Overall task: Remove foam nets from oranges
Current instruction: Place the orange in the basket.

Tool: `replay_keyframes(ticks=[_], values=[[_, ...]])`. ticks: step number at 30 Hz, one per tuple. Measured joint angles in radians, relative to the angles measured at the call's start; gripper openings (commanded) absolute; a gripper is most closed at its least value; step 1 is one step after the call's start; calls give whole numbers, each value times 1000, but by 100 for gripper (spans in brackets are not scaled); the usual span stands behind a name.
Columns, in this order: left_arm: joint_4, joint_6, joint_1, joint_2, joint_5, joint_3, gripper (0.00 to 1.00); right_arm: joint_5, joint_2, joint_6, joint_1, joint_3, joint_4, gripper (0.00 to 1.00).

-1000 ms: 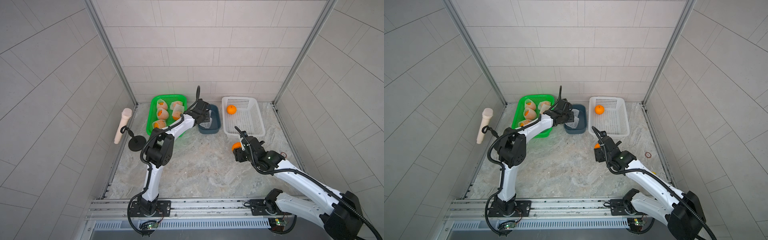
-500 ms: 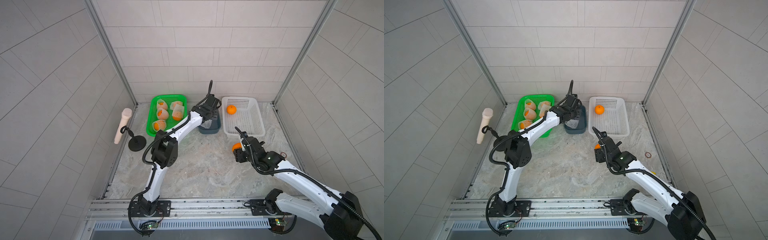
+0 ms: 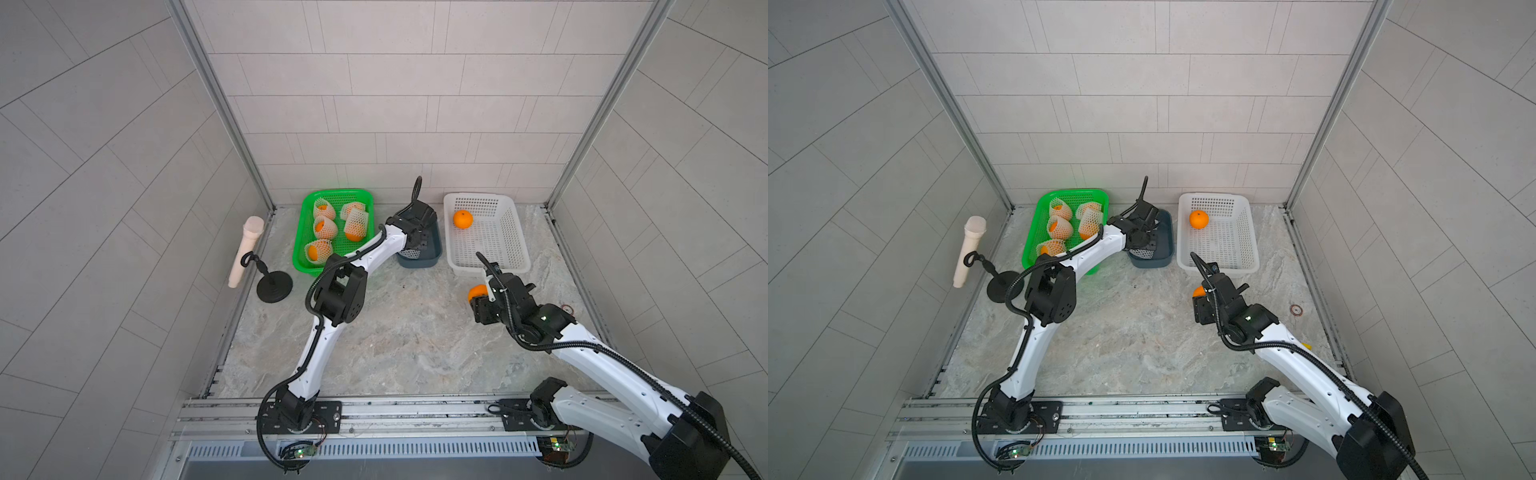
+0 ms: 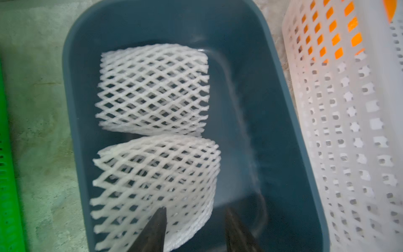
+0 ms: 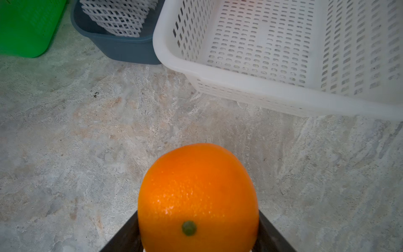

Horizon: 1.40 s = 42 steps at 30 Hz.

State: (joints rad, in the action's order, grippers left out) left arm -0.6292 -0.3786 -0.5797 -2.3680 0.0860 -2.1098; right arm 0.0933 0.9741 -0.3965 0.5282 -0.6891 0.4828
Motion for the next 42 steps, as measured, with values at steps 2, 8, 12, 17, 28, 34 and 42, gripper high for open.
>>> replay_keyframes(ticks=[2, 8, 12, 17, 28, 34, 42], values=[[2, -8, 8, -5, -6, -4, 46, -1, 0, 0, -3, 0, 0, 70], [16, -21, 26, -48, -19, -20, 45, -5, 0, 0, -9, 0, 0, 70], [21, -32, 34, -90, -36, -27, 45, -6, 0, 0, -14, 0, 0, 70], [32, -37, 37, -125, -53, -33, 45, -9, 0, 1, -20, 0, 0, 70], [54, -43, 40, -131, -100, -51, 48, -17, 2, 4, -28, 0, 0, 70], [56, -45, 39, -124, -117, -51, 52, -23, 2, 8, -55, 0, 0, 70], [59, -46, 27, -3, -117, 2, 55, -43, 21, 32, -111, -16, 2, 70]])
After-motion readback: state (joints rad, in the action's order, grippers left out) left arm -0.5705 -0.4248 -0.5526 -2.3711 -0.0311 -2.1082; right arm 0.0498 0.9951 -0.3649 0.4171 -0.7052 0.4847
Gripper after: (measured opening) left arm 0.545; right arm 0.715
